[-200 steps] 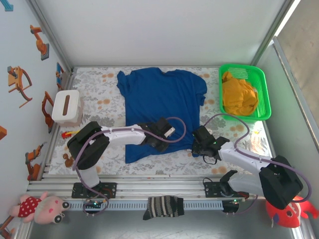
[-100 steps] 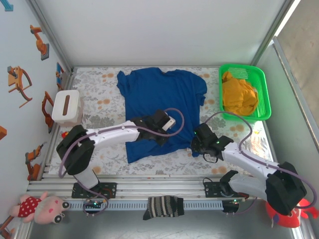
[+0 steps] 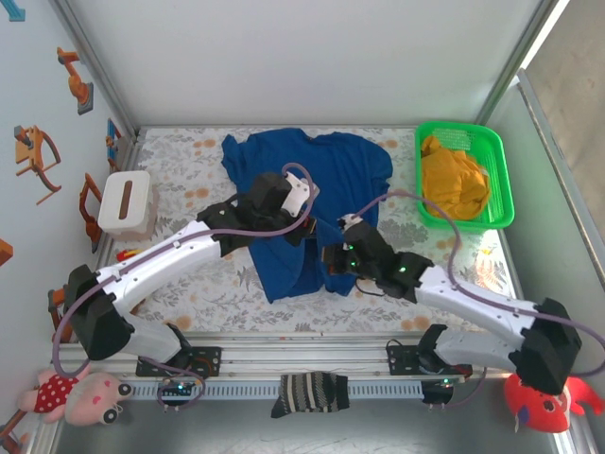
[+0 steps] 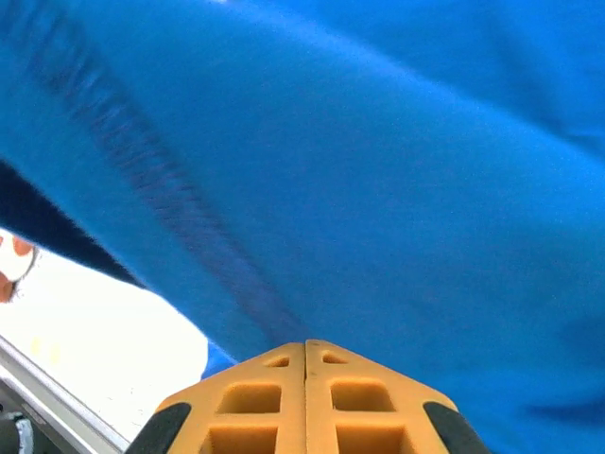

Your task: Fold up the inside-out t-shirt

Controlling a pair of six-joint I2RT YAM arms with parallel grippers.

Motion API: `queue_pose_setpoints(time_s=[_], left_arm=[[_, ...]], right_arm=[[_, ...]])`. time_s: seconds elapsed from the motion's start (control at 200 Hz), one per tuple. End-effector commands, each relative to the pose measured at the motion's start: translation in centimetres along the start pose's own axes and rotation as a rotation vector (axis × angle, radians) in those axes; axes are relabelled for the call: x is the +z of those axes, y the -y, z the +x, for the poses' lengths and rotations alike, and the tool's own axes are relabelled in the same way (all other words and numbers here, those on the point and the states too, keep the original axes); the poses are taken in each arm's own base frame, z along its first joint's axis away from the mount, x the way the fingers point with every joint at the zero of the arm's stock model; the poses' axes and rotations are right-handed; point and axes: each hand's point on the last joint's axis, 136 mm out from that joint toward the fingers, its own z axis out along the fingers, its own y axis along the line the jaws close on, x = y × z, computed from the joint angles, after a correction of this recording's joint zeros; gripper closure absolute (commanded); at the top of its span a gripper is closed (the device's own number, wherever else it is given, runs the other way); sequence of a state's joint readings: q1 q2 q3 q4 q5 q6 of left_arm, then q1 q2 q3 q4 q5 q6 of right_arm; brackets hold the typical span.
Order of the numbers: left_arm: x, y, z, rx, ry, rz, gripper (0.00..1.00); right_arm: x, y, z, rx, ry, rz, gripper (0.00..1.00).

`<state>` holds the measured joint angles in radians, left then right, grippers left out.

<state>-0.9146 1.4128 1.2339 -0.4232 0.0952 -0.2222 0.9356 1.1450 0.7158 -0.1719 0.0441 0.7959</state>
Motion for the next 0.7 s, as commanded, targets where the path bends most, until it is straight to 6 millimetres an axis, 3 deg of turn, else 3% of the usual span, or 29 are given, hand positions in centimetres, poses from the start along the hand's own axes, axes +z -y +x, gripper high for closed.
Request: queue_pose_setpoints(time_s=[0.0, 0.15, 0.295, 0.606, 0.696], left_arm=[[-0.8, 0.3, -0.2, -0.026, 0.003, 0.022, 1.0], [-1.1, 0.3, -0.4, -0.033, 0.008, 0.026, 1.0], [-1.6, 0.5, -0.5, -0.018, 0.002, 0.034, 1.0], [-3.9, 0.1, -0.6, 0.014, 0.034, 0.01, 1.0], [-4.3, 0.0, -0.5, 0.021, 0.038, 0.004, 1.0]], right_arm=[[2.1, -3.6, -1.0, -0.034, 0.106, -0.073, 1.0], [5.6, -4.7, 0.6, -0.058, 0.134, -0.065, 1.0], [7.7, -2.8, 1.2, -0.042, 0.165, 0.013, 1.0], [6.2, 2.7, 0.1, -0.067, 0.225, 0.2, 1.0], [5.5, 3.4, -0.3, -0.065, 0.246, 0.201, 1.0]])
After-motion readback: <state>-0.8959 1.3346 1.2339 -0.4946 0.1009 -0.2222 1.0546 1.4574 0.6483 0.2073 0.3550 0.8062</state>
